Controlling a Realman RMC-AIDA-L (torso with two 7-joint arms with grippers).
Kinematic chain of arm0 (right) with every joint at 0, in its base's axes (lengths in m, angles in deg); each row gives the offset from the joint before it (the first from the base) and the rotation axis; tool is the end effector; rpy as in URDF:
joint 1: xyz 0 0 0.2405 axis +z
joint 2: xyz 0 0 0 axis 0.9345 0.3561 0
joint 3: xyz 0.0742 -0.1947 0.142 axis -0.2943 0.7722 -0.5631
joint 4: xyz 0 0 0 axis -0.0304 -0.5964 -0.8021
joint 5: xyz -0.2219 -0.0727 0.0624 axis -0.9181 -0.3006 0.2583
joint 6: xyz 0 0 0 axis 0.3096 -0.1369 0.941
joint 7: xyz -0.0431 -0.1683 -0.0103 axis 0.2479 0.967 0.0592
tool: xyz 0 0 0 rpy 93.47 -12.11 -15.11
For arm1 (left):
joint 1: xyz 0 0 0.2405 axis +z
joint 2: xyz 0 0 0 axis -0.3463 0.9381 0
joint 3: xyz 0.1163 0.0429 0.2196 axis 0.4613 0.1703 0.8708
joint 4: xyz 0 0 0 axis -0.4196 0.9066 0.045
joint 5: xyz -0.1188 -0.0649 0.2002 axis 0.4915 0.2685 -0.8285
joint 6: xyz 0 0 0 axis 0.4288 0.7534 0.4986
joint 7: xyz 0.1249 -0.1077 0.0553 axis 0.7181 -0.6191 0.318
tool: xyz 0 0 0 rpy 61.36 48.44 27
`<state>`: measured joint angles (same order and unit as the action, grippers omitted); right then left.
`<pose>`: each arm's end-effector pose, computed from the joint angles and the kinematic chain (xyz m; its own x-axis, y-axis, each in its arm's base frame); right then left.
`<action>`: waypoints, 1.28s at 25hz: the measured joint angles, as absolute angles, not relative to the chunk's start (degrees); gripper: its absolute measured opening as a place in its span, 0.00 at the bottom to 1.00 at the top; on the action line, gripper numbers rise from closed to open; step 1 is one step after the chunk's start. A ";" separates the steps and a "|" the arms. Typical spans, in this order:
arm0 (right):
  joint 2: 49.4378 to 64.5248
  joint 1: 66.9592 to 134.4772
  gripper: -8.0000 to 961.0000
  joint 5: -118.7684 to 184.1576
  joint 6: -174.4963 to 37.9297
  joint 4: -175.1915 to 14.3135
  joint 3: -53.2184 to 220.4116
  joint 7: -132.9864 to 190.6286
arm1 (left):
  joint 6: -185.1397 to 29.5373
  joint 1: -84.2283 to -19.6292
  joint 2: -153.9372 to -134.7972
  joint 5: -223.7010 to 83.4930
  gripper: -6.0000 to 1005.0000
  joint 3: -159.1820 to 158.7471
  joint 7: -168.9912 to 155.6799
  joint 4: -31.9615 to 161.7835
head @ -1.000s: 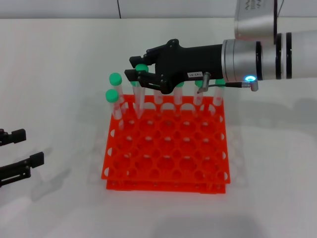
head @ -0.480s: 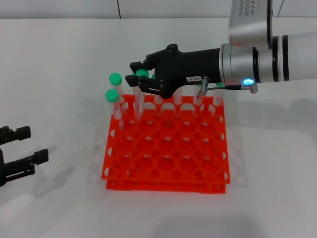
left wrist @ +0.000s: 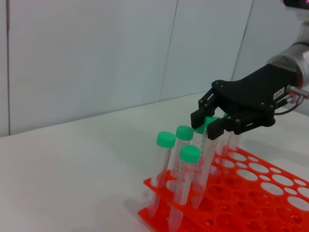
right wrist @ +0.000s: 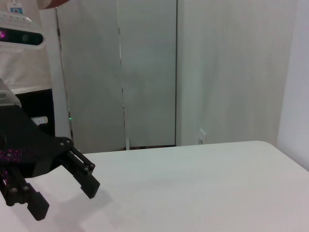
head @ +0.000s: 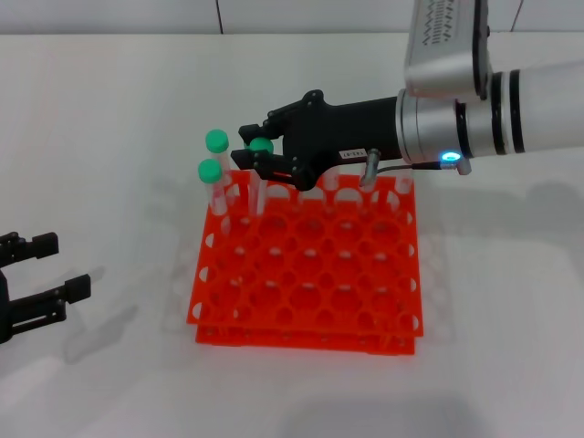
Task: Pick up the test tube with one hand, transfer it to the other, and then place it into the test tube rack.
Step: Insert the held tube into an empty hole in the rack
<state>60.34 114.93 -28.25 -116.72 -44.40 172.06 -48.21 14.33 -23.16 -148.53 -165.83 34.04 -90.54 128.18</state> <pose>0.0929 0.4205 -0.1228 0.9152 -0.0244 -0.4022 -0.1061 -0.9775 -0.1822 -0.3411 0.2514 0.0758 0.7787 0.3821 0.4976 0.5747 -0.7527 -0.3213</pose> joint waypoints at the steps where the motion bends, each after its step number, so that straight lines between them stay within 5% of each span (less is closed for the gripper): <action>1: 60.35 115.11 0.29 -28.27 -116.65 -44.40 172.24 -48.22 | 14.33 -23.16 -148.54 -165.83 0.74 34.03 -90.54 128.18; 32: 60.36 116.21 0.29 -28.46 -116.02 -44.82 174.55 -48.71 | 14.24 -24.12 -148.54 -167.25 0.74 34.03 -90.52 126.95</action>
